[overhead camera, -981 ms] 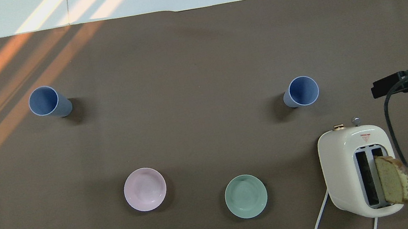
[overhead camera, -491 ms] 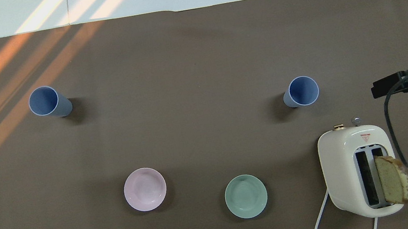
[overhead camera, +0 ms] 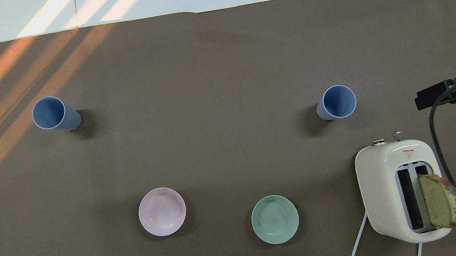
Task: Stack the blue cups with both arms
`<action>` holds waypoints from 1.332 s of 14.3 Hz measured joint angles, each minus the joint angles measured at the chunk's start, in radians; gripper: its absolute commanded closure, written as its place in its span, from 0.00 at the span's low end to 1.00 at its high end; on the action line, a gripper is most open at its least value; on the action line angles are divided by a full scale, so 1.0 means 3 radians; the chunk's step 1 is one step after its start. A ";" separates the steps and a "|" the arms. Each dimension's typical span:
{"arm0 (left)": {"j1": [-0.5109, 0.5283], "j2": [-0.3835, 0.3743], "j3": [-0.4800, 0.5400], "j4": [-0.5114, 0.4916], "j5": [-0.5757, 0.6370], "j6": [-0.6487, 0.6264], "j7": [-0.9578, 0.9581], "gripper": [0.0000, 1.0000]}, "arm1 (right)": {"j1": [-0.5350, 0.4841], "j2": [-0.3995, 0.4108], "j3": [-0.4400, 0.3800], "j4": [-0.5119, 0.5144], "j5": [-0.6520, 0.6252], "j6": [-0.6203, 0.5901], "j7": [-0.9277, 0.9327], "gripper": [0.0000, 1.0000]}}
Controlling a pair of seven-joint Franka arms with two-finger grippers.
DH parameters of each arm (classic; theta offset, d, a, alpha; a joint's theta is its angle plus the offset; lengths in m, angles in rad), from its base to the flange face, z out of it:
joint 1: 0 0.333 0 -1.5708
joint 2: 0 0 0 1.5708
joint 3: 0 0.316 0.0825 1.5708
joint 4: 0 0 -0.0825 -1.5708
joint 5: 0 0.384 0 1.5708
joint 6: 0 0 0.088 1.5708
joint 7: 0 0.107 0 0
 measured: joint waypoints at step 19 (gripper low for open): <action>-0.0005 0.0012 -0.0045 -0.0008 0.0000 0.0222 0.0058 0.00 | 0.0000 0.0000 0.0000 -0.0005 0.0000 0.0000 0.0000 0.00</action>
